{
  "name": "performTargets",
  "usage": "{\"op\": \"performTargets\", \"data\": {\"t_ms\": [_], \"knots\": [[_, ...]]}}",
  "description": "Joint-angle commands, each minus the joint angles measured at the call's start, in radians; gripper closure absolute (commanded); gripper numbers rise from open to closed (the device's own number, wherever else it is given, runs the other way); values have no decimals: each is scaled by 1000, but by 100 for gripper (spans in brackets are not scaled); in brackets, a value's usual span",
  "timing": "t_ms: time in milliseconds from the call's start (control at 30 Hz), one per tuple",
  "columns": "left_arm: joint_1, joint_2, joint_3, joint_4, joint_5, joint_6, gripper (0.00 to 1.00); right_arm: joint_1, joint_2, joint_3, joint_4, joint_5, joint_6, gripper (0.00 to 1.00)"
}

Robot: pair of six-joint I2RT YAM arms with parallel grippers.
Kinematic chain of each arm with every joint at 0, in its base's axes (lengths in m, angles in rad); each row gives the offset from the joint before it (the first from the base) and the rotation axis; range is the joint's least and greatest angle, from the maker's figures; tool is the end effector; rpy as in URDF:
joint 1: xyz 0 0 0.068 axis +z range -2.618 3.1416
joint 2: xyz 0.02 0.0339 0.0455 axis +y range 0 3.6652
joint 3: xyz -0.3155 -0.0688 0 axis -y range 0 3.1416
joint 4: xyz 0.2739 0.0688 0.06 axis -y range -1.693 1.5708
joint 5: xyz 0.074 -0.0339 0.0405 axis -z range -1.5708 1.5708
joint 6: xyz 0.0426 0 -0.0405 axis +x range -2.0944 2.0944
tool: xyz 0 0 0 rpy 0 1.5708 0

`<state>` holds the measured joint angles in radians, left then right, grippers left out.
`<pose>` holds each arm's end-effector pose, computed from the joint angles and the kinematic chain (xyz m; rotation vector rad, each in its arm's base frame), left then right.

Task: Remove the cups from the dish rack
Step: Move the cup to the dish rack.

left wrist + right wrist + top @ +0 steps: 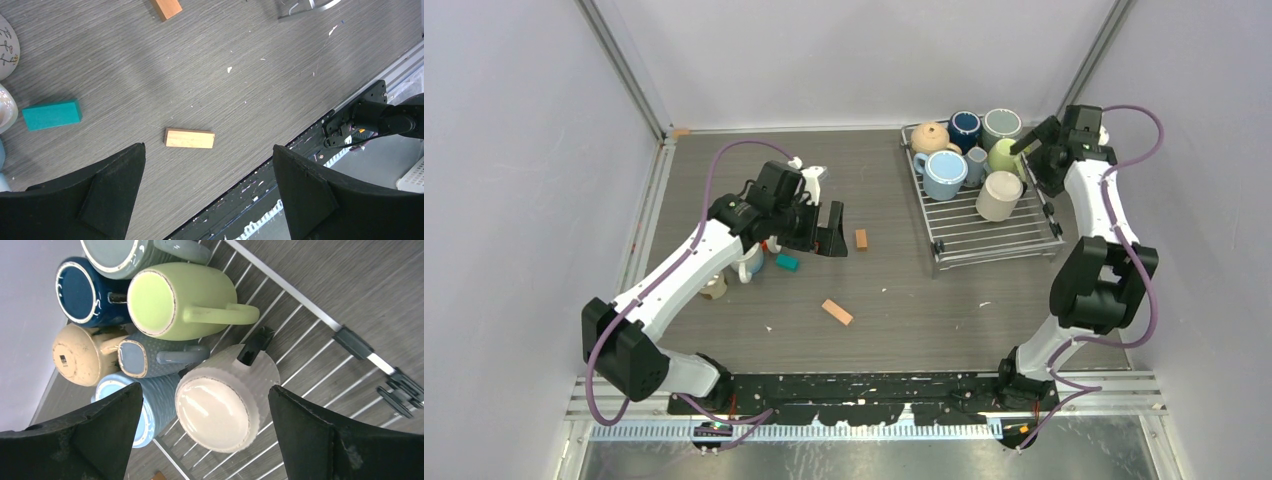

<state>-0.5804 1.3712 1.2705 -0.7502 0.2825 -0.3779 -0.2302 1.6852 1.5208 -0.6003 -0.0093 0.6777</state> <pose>0.2542 -0.1809 0.3685 0.3896 2.4979 -0.7566 0.4092 -0.0955 0.3606 1.0251 2.1116 0.2327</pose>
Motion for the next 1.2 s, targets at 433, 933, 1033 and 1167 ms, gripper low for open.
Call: {"op": "performTargets", "data": {"t_ms": [433, 933, 1033, 1167], "knots": [[-4, 11, -6, 43, 16, 12, 0, 80, -4, -102, 131, -67, 30, 0], [-5, 13, -8, 43, 18, 11, 0, 230, -81, -169, 161, -13, 104, 0], [-3, 12, -8, 42, 21, 10, 0, 230, -86, -142, 121, 6, 51, 0], [-4, 12, -8, 43, 23, 10, 0, 230, -71, -107, 130, 23, -52, 0]]}}
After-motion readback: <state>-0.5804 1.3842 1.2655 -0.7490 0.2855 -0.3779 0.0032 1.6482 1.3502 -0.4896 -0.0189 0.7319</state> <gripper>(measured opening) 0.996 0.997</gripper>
